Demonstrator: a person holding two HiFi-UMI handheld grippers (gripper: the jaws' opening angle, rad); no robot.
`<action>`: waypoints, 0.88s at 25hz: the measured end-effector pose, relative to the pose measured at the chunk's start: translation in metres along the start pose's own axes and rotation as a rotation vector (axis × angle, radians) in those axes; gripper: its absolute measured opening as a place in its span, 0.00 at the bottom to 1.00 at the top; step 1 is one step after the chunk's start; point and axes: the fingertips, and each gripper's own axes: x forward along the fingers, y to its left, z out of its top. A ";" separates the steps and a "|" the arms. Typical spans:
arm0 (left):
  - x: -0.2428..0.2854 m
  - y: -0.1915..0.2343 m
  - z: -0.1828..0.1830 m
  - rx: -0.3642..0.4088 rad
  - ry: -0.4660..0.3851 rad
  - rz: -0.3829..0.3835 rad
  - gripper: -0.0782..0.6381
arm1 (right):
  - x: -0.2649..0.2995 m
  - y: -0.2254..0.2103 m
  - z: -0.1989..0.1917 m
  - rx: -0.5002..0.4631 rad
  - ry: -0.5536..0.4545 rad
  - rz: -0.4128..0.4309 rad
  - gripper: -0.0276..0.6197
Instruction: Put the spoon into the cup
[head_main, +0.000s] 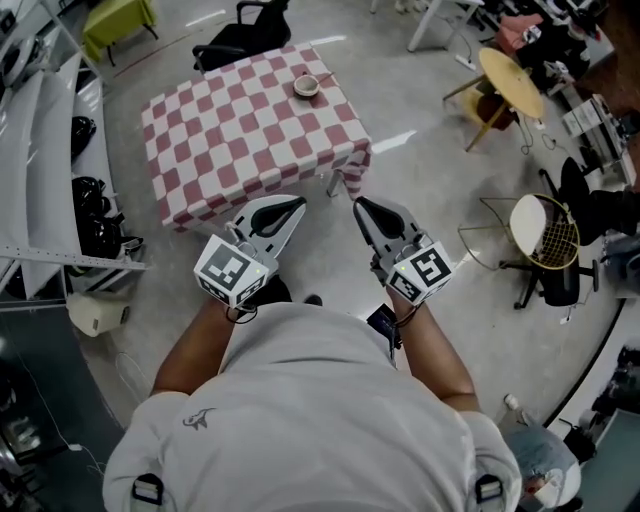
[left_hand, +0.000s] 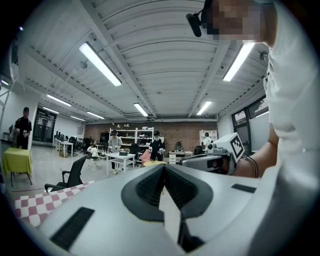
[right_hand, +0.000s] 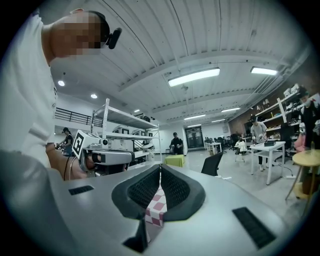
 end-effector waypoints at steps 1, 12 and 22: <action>-0.004 -0.007 0.001 0.000 -0.002 0.001 0.13 | -0.005 0.005 -0.001 -0.003 0.002 0.007 0.10; -0.035 -0.053 -0.009 -0.026 0.010 -0.002 0.13 | -0.042 0.045 -0.013 0.012 0.034 0.041 0.10; -0.039 -0.058 -0.018 -0.026 0.034 0.000 0.13 | -0.055 0.057 -0.013 -0.004 0.050 0.068 0.10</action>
